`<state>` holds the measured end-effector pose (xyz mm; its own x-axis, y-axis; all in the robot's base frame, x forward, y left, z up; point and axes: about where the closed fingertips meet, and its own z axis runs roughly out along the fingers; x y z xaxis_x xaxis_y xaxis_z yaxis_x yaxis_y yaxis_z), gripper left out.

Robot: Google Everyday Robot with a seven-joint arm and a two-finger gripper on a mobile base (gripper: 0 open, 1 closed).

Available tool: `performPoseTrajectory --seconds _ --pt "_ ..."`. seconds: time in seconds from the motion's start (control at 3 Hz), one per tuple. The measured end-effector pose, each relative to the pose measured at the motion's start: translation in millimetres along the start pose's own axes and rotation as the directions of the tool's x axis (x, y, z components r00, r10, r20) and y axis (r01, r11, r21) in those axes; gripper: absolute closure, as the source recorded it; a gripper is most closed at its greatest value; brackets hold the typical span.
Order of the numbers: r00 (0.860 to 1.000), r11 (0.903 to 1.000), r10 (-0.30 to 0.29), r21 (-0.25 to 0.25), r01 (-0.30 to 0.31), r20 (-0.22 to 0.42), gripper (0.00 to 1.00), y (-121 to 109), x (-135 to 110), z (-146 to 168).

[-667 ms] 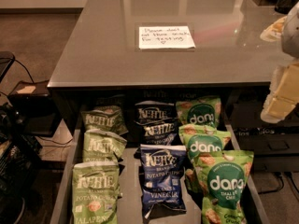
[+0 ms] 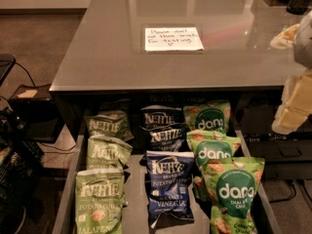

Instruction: Pick green rice chip bag from top drawer and place on counter

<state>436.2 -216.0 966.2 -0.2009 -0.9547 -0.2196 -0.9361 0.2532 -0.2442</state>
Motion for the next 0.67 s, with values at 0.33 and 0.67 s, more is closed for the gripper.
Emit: performPoseTrajectory --seconds 0.33,0.67 --pt "1.000 0.9993 0.012 -0.035 -0.010 0.028 0.00 12 12 27" --pt "0.998 0.9956 0.049 -0.082 -0.045 0.049 0.00 26 31 64"
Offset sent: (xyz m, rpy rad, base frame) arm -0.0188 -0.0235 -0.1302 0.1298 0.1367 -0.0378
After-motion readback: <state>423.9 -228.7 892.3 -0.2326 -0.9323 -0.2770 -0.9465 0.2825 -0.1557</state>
